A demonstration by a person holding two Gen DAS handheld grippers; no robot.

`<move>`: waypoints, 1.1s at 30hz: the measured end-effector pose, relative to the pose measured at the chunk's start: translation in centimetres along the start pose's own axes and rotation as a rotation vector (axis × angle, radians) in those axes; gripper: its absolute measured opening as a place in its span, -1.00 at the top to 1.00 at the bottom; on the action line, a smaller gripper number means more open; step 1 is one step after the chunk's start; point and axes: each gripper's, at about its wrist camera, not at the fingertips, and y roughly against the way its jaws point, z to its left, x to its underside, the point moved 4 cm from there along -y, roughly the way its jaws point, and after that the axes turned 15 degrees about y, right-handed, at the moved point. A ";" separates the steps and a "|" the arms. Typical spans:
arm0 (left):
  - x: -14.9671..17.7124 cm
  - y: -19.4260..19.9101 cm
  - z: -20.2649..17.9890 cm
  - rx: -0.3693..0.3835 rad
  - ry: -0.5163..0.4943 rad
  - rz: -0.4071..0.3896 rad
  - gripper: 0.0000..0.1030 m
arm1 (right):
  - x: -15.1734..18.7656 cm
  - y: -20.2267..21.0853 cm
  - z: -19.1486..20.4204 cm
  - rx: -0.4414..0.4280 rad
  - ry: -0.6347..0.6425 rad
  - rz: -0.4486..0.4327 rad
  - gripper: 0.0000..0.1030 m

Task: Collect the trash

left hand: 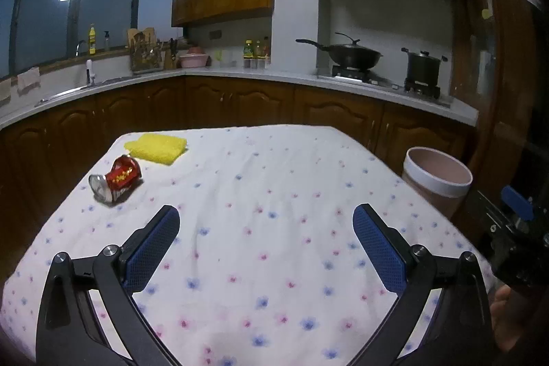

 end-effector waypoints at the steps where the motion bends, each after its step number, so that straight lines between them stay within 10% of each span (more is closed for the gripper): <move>1: 0.3 -0.1 0.1 -0.006 -0.003 0.002 -1.00 | 0.4 0.0 0.0 -0.003 -0.004 0.006 -1.00; 33: 3.0 0.8 0.5 -0.060 -0.025 -0.050 -1.00 | 3.1 0.5 -0.6 -0.012 -0.028 -0.006 -1.00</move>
